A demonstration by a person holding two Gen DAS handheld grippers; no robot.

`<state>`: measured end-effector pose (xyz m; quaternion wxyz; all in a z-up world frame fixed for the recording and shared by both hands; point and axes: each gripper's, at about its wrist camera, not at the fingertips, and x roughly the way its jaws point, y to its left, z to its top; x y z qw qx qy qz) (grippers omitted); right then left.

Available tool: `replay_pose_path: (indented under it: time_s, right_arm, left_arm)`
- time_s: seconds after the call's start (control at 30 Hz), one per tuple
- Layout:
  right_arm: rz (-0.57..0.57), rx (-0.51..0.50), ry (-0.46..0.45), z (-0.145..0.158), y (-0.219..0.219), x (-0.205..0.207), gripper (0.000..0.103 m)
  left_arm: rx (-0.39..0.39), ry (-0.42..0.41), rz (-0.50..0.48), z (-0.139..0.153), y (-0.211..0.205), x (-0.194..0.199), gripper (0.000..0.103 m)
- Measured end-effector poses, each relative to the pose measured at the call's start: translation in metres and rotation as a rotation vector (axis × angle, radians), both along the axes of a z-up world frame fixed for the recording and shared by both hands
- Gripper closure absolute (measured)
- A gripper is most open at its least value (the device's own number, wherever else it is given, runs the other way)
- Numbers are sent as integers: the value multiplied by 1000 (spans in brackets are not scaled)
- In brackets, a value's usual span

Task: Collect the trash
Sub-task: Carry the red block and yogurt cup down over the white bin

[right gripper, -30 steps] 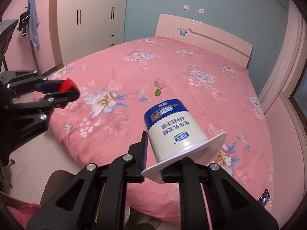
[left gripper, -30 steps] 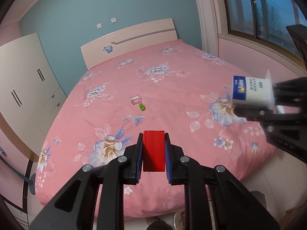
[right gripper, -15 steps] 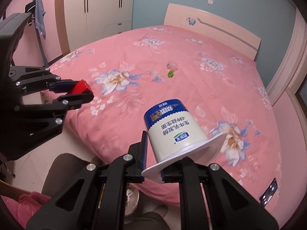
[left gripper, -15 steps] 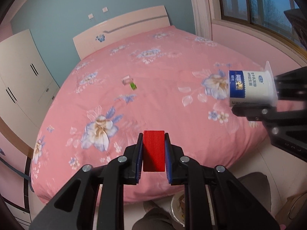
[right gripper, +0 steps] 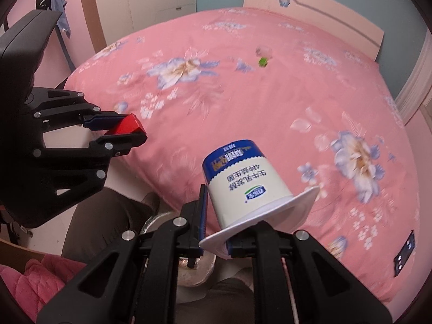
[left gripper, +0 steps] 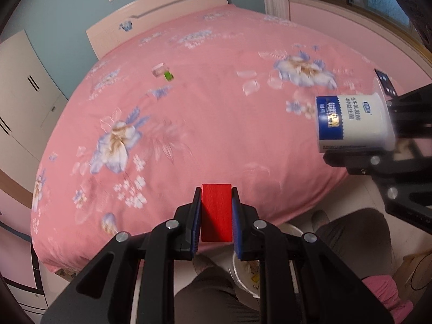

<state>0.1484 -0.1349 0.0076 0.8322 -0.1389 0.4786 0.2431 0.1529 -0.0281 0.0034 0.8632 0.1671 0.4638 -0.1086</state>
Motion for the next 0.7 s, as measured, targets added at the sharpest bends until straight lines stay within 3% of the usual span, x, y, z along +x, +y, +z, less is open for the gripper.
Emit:
replay_pose_path:
  time_s: [0.7]
  right_arm:
    - [38,-18,214,-118,8,-17,90]
  left_arm:
    - [39,224,-17,-121,-5,-15,81]
